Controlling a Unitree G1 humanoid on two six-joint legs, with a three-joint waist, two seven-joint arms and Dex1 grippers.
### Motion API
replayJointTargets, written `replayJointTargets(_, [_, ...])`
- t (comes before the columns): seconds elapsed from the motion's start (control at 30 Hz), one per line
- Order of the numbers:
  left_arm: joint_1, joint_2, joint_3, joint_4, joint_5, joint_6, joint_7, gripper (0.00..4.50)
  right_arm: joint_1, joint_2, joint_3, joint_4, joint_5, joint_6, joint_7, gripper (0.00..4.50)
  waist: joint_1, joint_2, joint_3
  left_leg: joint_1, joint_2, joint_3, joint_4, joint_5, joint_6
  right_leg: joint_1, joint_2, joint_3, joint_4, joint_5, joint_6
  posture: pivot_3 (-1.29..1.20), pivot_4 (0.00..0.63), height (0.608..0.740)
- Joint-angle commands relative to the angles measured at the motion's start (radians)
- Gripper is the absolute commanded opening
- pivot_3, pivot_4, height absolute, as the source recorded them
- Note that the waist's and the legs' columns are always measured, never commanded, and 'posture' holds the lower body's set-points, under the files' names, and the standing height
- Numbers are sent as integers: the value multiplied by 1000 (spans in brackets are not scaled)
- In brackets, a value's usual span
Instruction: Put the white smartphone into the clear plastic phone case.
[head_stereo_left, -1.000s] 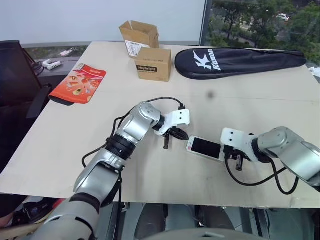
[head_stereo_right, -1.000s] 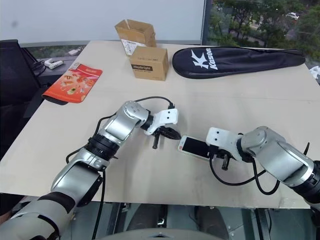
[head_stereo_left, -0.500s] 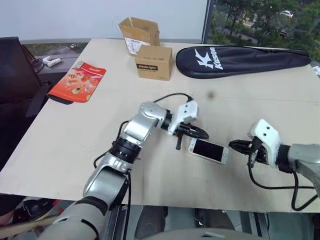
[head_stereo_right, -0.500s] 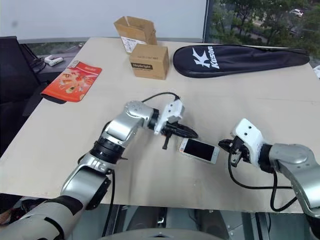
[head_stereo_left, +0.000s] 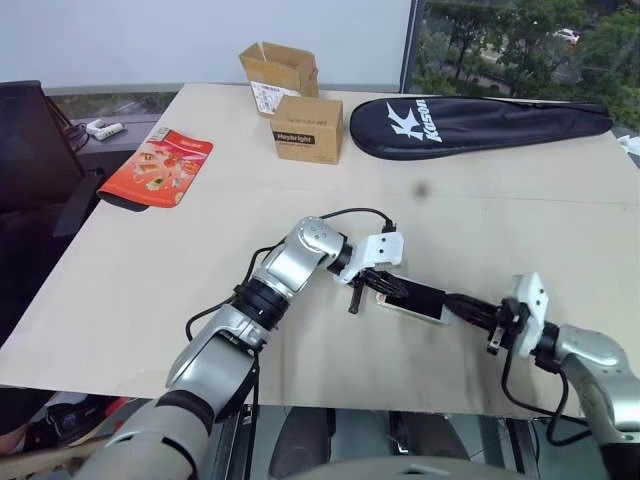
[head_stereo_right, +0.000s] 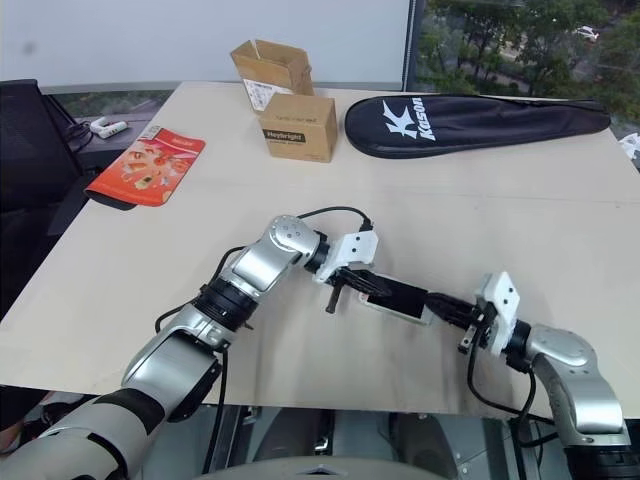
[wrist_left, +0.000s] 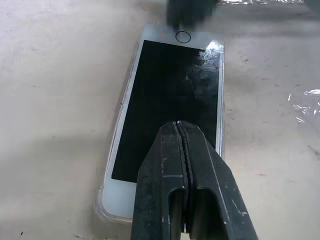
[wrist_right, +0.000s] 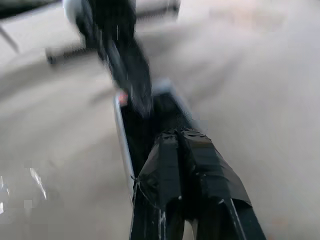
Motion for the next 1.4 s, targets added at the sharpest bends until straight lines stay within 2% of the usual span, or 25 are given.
replayJointTargets(0.03, [8, 4, -24, 21, 32, 5, 9, 0, 1, -56, 93, 77, -107, 11, -8, 38, -3, 0, -2, 0, 0, 0, 0, 0, 0, 0, 0, 0, 0, 0, 0, 0, 150, 732])
replayJointTargets(0.13, [10, 4, -23, 17, 33, 8, 9, 0, -8, -84, 148, 98, -138, 94, -44, 38, -5, -7, -7, 3, 0, 0, 0, 0, 0, 3, 0, 0, 0, 0, -1, 0, 150, 732])
replayJointTargets(0.23, [11, 4, -23, 14, 33, 11, 9, 0, -8, -106, 210, 122, -178, 144, -68, 38, -10, -13, -11, 16, 1, 1, -2, 0, 0, 14, 0, 1, -1, -1, -1, 0, 150, 732])
replayJointTargets(0.33, [10, 3, -22, 14, 34, 13, 10, 0, -6, -128, 270, 151, -212, 227, -103, 38, -15, -21, -25, 20, 2, -2, -3, 0, 0, 18, -1, 1, -2, -2, 0, 0, 150, 732])
replayJointTargets(0.47, [6, 1, -17, 19, 39, 12, 9, 0, -11, -159, 318, 164, -213, 299, -107, 38, -17, -24, -37, 21, 5, -4, -3, 0, 0, 18, -3, 1, -3, -2, 0, 0, 150, 732])
replayJointTargets(0.57, [4, 0, -15, 24, 41, 9, 9, 0, -19, -171, 343, 173, -245, 220, -113, 38, -14, -26, -44, 22, 6, -5, -4, -1, 0, 19, -4, 0, -4, -2, -2, 0, 150, 732])
replayJointTargets(0.63, [3, 0, -14, 25, 41, 7, 10, 0, -24, -149, 318, 179, -231, 93, -100, 38, -14, -27, -45, 22, 6, -5, -4, -1, 0, 20, -5, -1, -5, -2, -2, 0, 150, 732])
replayJointTargets(0.7, [1, -7, 11, 17, 18, 9, 13, 0, -34, -101, 237, 147, -141, 19, -84, 38, -17, -28, -43, 22, 6, -5, -4, -1, 0, 20, -11, -1, -6, -3, 0, 0, 150, 732])
replayJointTargets(0.73, [1, -11, 29, 8, 0, 16, 14, 0, -38, -80, 198, 126, -92, 21, -83, 38, -19, -23, -39, 21, 6, -5, -4, -1, 0, 20, -12, -2, -6, -3, 1, 0, 150, 732])
replayJointTargets(0.77, [4, -12, 58, -13, -31, 11, 12, 0, -40, -65, 150, 86, -21, 28, -65, 471, -21, -20, -38, 20, 5, -5, -4, -1, 0, 18, -14, -3, -6, -3, 1, 0, 150, 732])
replayJointTargets(0.8, [10, -13, 87, -33, -62, 2, 10, 0, -41, -56, 106, 48, 47, 51, -53, 623, -23, -14, -31, 19, 5, -4, -4, -1, 0, 18, -14, -3, -5, -3, 1, 0, 150, 732])
replayJointTargets(0.87, [22, -11, 154, -70, -121, 6, 22, 0, -45, -60, 34, -19, 152, 94, -33, 1317, -24, -7, -24, 12, 5, -4, -4, 0, 0, 12, -13, -2, -3, -1, -2, 0, 150, 732])
replayJointTargets(0.93, [28, -2, 219, -93, -172, 36, 46, 0, -50, -80, -11, -54, 196, 113, -26, 2339, -24, 0, -20, 6, 4, -3, -4, 0, 0, 5, -7, -1, -2, -1, -2, 0, 150, 732])
replayJointTargets(1.03, [59, 64, 308, -132, -222, 45, 58, 0, -51, -116, -82, -69, 244, 125, -7, 3774, -23, 2, -18, -3, 0, -5, -4, 0, 0, -5, -2, 0, 0, 1, 2, 0, 150, 732])
replayJointTargets(1.07, [78, 96, 345, -145, -241, 49, 59, 522, -50, -133, -105, -63, 249, 122, 3, 4277, -24, 2, -18, -3, 0, -6, -5, 0, 0, -5, -1, 0, 0, 1, 3, 0, 150, 732])
replayJointTargets(1.1, [98, 127, 375, -155, -253, 56, 65, 862, -48, -149, -121, -51, 245, 114, 14, 4500, -24, 2, -17, -3, 0, -7, -6, 0, 0, -5, -1, 1, -1, 1, 3, 0, 150, 732])
replayJointTargets(1.27, [263, 284, 487, -240, -280, 51, 83, 3062, -38, -229, -180, 76, 197, 37, 105, 4500, -20, 2, -13, -2, 0, -8, -13, 0, 0, -7, -1, -1, -2, 1, 3, 0, 150, 732])
replayJointTargets(1.37, [432, 375, 585, -391, -309, 57, 117, 4405, -43, -277, -200, 140, 181, 3, 159, 4500, -21, 3, -10, -2, 0, -6, -14, 0, 0, -8, -2, 1, -3, 0, 3, 0, 150, 732])
replayJointTargets(1.4, [487, 394, 622, -443, -332, 75, 132, 4466, -52, -287, -206, 160, 184, -1, 173, 4500, -22, 4, -8, -2, 0, -5, -15, 0, 0, -8, -2, 1, -3, 0, 3, 0, 150, 732])
